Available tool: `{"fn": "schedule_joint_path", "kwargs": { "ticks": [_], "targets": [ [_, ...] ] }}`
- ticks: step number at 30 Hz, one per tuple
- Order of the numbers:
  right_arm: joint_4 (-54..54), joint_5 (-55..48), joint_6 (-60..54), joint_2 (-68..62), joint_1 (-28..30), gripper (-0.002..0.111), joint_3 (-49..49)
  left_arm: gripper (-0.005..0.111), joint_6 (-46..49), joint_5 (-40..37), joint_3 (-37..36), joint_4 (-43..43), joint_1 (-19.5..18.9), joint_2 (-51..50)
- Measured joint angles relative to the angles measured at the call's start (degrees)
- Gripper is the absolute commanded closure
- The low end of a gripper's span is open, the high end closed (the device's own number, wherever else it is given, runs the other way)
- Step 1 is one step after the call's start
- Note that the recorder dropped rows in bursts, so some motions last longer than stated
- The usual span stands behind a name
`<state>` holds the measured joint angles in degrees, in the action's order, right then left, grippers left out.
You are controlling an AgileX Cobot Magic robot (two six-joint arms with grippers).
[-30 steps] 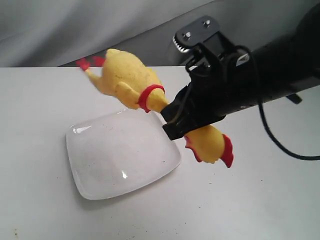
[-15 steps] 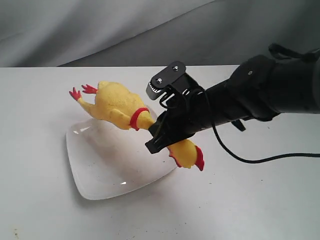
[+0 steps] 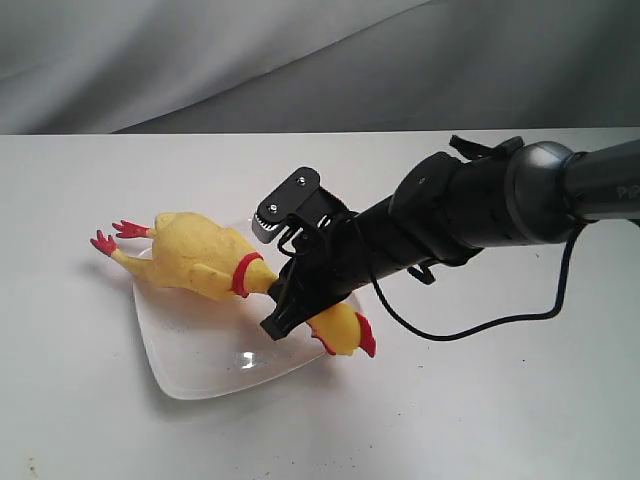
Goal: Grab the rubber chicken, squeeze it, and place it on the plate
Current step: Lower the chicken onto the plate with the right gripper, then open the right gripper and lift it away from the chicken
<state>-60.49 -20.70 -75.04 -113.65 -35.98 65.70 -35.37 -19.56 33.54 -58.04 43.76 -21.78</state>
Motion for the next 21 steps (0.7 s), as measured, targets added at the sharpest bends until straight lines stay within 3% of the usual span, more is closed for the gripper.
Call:
{"fn": "schedule_joint_path", "kwargs": {
  "ticks": [3,9,12,15,17,21],
  "targets": [
    [0.13,0.38,0.00,-0.37,0.00,0.104,0.00,0.106,0.00,0.00,0.00,0.00,0.00,0.00],
    [0.81,0.48,1.74,-0.58,0.00,0.065,0.00,0.106,0.00,0.00,0.00,0.00,0.00,0.00],
    [2.71,0.48,2.30,-0.58,0.00,0.058,0.00,0.106,0.00,-0.13,0.00,0.00,0.00,0.00],
    [9.44,-0.16,6.75,1.66,0.00,0.062,0.00,0.106,0.00,-0.88,0.00,0.00,0.00,0.00],
    [15.40,-0.79,11.85,5.14,0.00,0.071,0.00,0.106,0.00,-1.59,0.00,0.00,0.00,0.00],
    [25.18,-2.97,21.52,14.17,0.00,0.103,0.00,0.106,0.00,-2.81,0.00,0.00,0.00,0.00]
  ]
}}
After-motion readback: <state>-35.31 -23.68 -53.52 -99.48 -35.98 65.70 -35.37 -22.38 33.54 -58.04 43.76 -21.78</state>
